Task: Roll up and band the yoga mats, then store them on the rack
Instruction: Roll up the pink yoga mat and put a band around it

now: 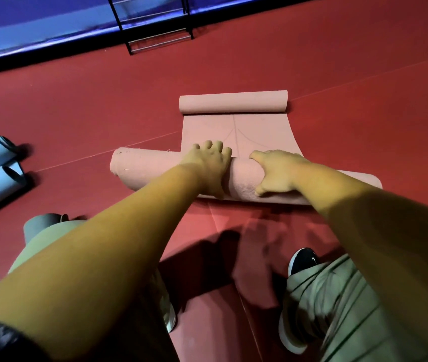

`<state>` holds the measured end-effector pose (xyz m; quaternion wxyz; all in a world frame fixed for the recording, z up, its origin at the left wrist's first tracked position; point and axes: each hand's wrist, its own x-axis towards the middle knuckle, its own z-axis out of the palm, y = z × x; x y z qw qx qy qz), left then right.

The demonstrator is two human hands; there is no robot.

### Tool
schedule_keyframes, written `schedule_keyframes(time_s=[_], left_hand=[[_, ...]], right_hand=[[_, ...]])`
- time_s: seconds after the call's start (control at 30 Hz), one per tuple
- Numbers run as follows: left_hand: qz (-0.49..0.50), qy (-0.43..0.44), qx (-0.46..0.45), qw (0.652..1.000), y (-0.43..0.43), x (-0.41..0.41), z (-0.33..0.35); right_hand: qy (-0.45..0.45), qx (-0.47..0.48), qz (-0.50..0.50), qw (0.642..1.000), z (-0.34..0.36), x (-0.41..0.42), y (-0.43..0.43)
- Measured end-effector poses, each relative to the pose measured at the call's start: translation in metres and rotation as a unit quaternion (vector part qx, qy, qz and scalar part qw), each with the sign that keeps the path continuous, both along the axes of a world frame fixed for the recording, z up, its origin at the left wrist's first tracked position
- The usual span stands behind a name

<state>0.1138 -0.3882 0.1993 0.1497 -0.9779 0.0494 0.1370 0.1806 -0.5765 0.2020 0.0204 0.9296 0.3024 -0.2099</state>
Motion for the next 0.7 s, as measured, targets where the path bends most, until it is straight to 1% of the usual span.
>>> schedule_keyframes(time_s=[0.07,0.13,0.23,0.4,0.5,0.63,0.7], left_hand=[[-0.007,-0.022,0.015,1.000,-0.003,-0.001,-0.003],[0.007,-0.035,-0.025,0.999,-0.002,0.000,-0.003],[0.033,-0.025,-0.106,0.993,0.006,0.004,0.001],[0.065,0.004,-0.163,0.984,0.010,0.006,0.009],[0.067,0.006,-0.139,0.988,0.010,0.007,0.010],[0.027,0.004,-0.039,0.999,0.002,0.002,0.010],[0.014,-0.008,-0.011,1.000,-0.002,0.000,0.007]], right_hand=[[0.007,0.001,-0.005,1.000,0.000,0.000,0.001],[0.013,0.001,-0.006,1.000,0.000,0.000,0.002],[0.024,0.019,-0.014,0.999,-0.002,-0.001,0.001],[-0.016,0.022,0.013,1.000,-0.006,-0.003,-0.001],[-0.001,0.037,0.009,0.999,-0.001,-0.001,0.000],[0.021,0.047,-0.005,0.999,0.001,0.000,0.001],[0.030,0.049,-0.012,0.998,0.000,0.001,0.002]])
